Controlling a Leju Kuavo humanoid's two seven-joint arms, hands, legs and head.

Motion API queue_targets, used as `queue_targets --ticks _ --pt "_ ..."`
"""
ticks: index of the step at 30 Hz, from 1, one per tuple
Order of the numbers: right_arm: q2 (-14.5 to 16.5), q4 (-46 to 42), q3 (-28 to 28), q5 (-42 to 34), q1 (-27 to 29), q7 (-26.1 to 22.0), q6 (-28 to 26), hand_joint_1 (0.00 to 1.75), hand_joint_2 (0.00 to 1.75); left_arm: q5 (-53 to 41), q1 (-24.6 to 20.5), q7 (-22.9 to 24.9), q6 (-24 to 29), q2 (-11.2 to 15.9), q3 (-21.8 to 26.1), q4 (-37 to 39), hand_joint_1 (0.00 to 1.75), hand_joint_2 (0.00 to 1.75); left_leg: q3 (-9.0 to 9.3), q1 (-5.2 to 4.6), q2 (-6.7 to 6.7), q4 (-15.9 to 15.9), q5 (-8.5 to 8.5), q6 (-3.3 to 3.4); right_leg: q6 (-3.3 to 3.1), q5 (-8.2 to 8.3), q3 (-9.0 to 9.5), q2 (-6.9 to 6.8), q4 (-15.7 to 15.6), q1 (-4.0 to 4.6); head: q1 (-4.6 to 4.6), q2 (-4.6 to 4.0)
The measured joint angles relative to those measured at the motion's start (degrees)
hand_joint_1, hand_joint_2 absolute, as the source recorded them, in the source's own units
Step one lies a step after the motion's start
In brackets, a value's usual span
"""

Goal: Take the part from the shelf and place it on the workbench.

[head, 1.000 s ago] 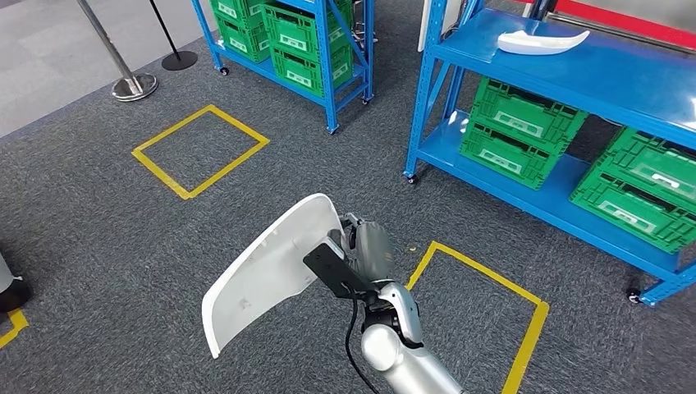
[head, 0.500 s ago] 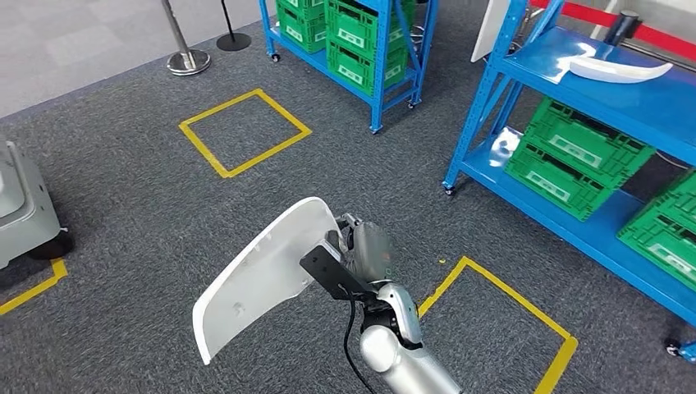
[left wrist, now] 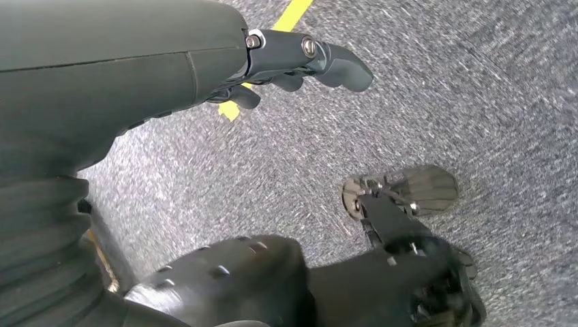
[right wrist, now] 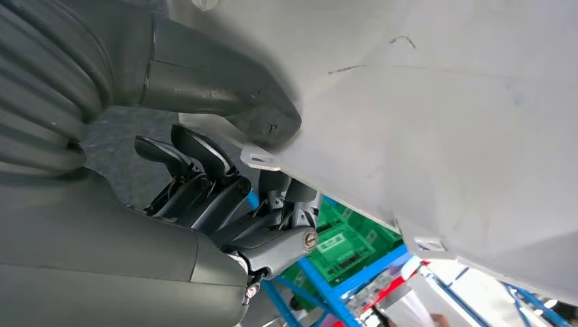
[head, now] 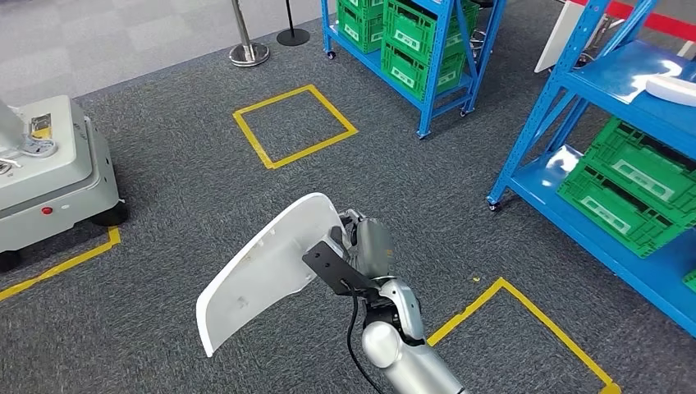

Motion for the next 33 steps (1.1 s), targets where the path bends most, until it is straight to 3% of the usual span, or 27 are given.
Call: queue_targets --ticks 2,4,5,6,8,10,12,13,15,17,18,19,20,23,25,27,28,30,32,33 --pt "0.02 0.00 -0.05 0.08 0.30 0.08 -0.08 1.75 1.75 0.00 -0.17 -0.09 0.00 -0.02 -0.02 -0.01 0.00 1.75 -3.54 0.04 2.74 7.31 -3.45 -0.40 -0.34 -0.15 0.12 -1.42 -0.07 0.16 -0.14 0.00" --pt "0.00 0.00 -0.09 0.11 0.70 0.15 -0.14 1.75 1.75 -0.01 -0.10 -0.13 0.00 -0.02 -0.04 0.00 0.00 1.75 -5.58 0.22 3.44 11.50 -4.40 -0.58 -0.46 -0.34 0.20 -2.88 -0.05 0.26 -0.15 0.00" --pt "0.00 -0.03 -0.10 0.14 0.84 0.17 -0.14 1.75 1.75 -0.01 -0.04 -0.13 0.00 -0.02 -0.04 0.01 0.00 1.75 -4.98 0.28 3.63 10.42 -3.30 -0.58 -0.43 -0.44 0.30 -3.54 -0.04 0.27 -0.15 0.00" --pt "0.00 -0.12 -0.10 0.16 0.90 0.19 -0.14 1.75 1.75 -0.02 -0.01 -0.12 0.00 -0.01 -0.04 0.01 0.00 1.75 -3.30 0.30 4.00 7.26 -1.44 -0.50 -0.34 -0.58 0.45 -4.16 -0.04 0.28 -0.16 0.00" --pt "0.00 -0.43 -0.12 0.20 0.92 0.23 -0.14 1.75 1.75 -0.02 -0.11 -0.13 0.00 0.00 -0.05 -0.01 0.00 1.75 0.89 0.02 5.95 -0.59 1.66 -0.01 0.03 -0.93 0.82 -5.21 0.01 0.43 -0.16 0.00" --pt "0.01 -0.72 -0.13 0.24 0.94 0.31 -0.14 1.75 1.75 -0.05 -0.18 -0.14 0.00 0.02 -0.07 -0.03 0.00 1.75 2.75 -0.42 7.03 -4.18 2.45 0.69 0.55 -1.18 1.05 -6.03 0.02 0.68 -0.04 0.00" --pt "0.02 -0.90 -0.15 0.29 1.01 0.43 -0.15 1.75 1.75 -0.11 -0.05 -0.14 0.00 0.07 -0.08 -0.04 0.00 1.75 2.77 -0.56 6.00 -4.45 2.56 1.37 1.13 -1.30 1.22 -6.85 -0.13 0.75 0.06 0.00" --pt "0.02 -1.03 -0.16 0.33 1.05 0.48 -0.15 1.75 1.75 -0.14 0.04 -0.15 0.00 0.08 -0.08 -0.04 0.00 1.75 2.82 -0.47 5.46 -4.67 2.70 1.73 1.45 -1.58 1.22 -6.51 0.08 0.63 0.08 0.00" --pt "0.02 -1.31 -0.20 0.39 1.11 0.56 -0.19 1.75 1.75 -0.15 -0.02 -0.15 0.00 0.06 -0.08 -0.05 0.00 1.75 3.01 -0.16 4.37 -5.11 3.03 2.51 1.96 -3.63 -0.19 -4.02 3.34 0.42 0.17 0.00" --pt "-0.08 -1.42 -0.27 0.41 1.43 0.66 -0.22 1.75 1.75 -0.15 -0.17 -0.15 0.00 0.00 -0.09 -0.05 0.00 1.75 2.97 -0.07 3.13 -5.14 3.12 2.92 2.16 -6.95 -3.91 -1.31 10.91 0.28 0.30 0.00" --pt "-0.16 -1.42 -0.32 0.41 1.66 0.70 -0.22 1.75 1.75 -0.15 -0.17 -0.15 0.00 -0.02 -0.10 -0.05 0.00 1.75 2.95 -0.08 2.41 -5.08 3.12 2.98 2.22 -7.98 -5.80 -0.84 14.37 0.29 0.33 0.00" --pt "-0.24 -1.42 -0.36 0.42 1.87 0.73 -0.21 1.75 1.75 -0.15 -0.10 -0.15 0.00 -0.04 -0.10 -0.04 0.00 1.75 2.93 -0.09 1.66 -4.99 3.10 2.99 2.25 -8.01 -6.97 -0.65 16.19 0.28 0.33 0.00" --pt "-0.29 -1.42 -0.38 0.45 2.00 0.72 -0.19 1.75 1.75 -0.15 -0.04 -0.14 0.00 -0.04 -0.10 -0.04 0.00 1.75 2.93 -0.08 0.92 -4.87 3.08 2.96 2.24 -6.88 -7.03 -0.56 15.65 0.26 0.33 0.00" --pt "-0.32 -1.53 -0.40 0.66 1.96 0.65 0.01 1.75 1.75 -0.15 -0.04 -0.12 0.00 -0.09 -0.10 -0.04 0.00 1.75 2.75 0.00 -1.25 -4.21 2.83 2.46 2.17 -1.23 -2.50 1.06 4.92 -0.02 0.34 0.00" --pt "-0.31 -1.62 -0.40 0.78 1.81 0.58 0.18 1.75 1.75 -0.15 -0.09 -0.01 0.00 -0.09 -0.10 -0.05 0.00 1.75 2.40 0.00 -2.20 -3.93 2.75 1.73 2.03 -0.22 -0.86 2.09 1.05 -0.05 0.33 0.00" --pt "-0.23 -1.64 -0.42 0.87 1.66 0.56 0.36 1.75 1.75 -0.15 -0.01 0.13 0.00 -0.04 -0.10 -0.05 0.00 1.75 2.10 0.13 -2.88 -4.18 2.93 0.86 1.45 -0.13 -0.78 1.58 0.78 0.13 0.32 0.00" --pt "-0.13 -1.64 -0.45 0.90 1.55 0.56 0.48 1.75 1.75 -0.15 0.05 0.17 0.00 -0.01 -0.10 -0.04 0.00 1.75 1.96 0.19 -2.65 -4.11 2.89 0.52 1.02 0.06 -0.63 1.16 0.56 0.15 0.32 0.00" --pt "0.13 -1.64 -0.51 0.98 1.33 0.46 0.80 1.75 1.75 -0.15 -0.03 0.20 0.00 0.06 -0.10 -0.04 0.00 1.75 0.69 0.14 -0.47 -1.62 1.19 -0.03 0.22 0.42 -0.29 0.21 0.03 0.05 0.16 0.00" --pt "0.23 -1.64 -0.56 1.05 1.29 0.33 1.04 1.75 1.75 -0.15 -0.25 0.19 0.00 0.07 -0.11 -0.04 0.00 1.75 -2.32 0.12 2.31 5.05 -2.50 -0.37 -0.15 0.46 -0.27 -0.90 -0.13 0.15 0.01 0.00" --pt "0.22 -1.63 -0.57 1.08 1.31 0.26 1.12 1.75 1.75 -0.15 -0.29 0.19 0.00 0.07 -0.11 -0.03 0.00 1.75 -3.96 0.20 2.89 8.66 -4.05 -0.52 -0.21 0.43 -0.29 -1.55 -0.12 0.23 0.02 0.00"
